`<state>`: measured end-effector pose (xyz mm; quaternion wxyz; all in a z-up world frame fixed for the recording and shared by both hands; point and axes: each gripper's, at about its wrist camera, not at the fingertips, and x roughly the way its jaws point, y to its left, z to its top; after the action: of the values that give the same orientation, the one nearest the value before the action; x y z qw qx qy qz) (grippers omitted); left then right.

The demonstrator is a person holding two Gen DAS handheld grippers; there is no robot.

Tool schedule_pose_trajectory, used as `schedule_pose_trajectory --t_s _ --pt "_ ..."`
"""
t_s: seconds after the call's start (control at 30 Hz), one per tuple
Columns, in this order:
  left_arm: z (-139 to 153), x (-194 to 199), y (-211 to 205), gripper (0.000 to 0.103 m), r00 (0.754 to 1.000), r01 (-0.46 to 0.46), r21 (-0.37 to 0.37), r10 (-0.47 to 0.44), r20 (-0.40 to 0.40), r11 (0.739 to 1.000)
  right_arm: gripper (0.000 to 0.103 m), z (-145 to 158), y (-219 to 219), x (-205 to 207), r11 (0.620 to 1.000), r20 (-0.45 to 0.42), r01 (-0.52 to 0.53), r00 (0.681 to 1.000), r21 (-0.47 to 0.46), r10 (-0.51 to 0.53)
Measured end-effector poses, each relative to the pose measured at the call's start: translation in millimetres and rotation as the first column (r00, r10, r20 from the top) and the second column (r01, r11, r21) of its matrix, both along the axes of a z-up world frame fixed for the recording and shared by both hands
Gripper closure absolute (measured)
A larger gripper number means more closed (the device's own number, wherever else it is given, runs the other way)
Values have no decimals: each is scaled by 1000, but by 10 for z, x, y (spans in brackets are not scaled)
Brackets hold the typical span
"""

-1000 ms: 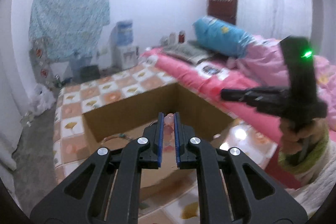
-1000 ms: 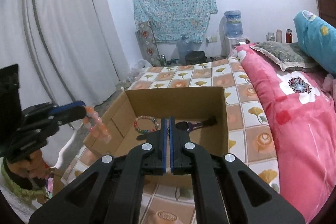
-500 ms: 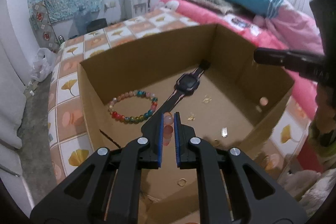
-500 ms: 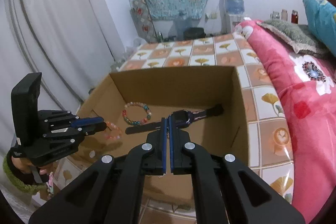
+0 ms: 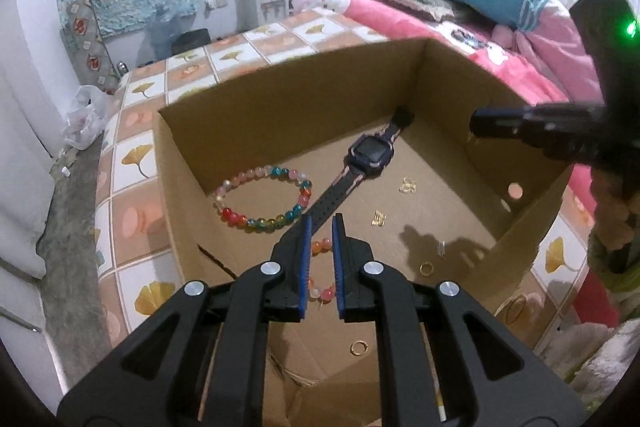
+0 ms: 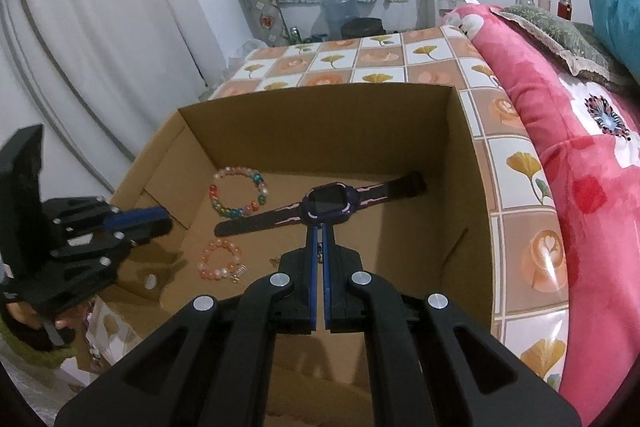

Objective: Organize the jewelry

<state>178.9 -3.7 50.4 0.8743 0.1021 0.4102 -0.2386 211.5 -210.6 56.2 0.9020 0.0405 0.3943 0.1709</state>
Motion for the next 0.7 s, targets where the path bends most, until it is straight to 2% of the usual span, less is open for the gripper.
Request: schedule_pose_trajectory --t_s 0.13,0.27,0.37,0.47,0.57,0.6,0.7 --pt "139 -69 14 71 999 -13 -27 14 48 1000 99 -10 -44 31 1000 -16 25 1000 -6 -25" --pt "258 -158 -14 44 995 -20 -45 25 95 999 98 60 -130 17 998 -14 37 999 44 -36" --pt "307 -207 -25 41 995 -16 -70 23 102 997 90 142 -175 -18 997 7 49 999 63 -50" --pt "360 -294 -40 36 994 -14 -95 25 109 995 88 248 -214 -106 995 38 62 997 73 -65" --pt "421 -386 -37 27 993 -7 -116 21 120 993 79 356 -249 -253 994 77 71 994 84 -77" --pt "452 -434 -34 22 991 -5 -125 22 131 992 76 380 -258 -291 993 85 76 993 85 -84" --pt "534 -583 -36 18 983 -1 -127 24 180 992 72 452 -277 -435 991 104 88 990 97 -98"
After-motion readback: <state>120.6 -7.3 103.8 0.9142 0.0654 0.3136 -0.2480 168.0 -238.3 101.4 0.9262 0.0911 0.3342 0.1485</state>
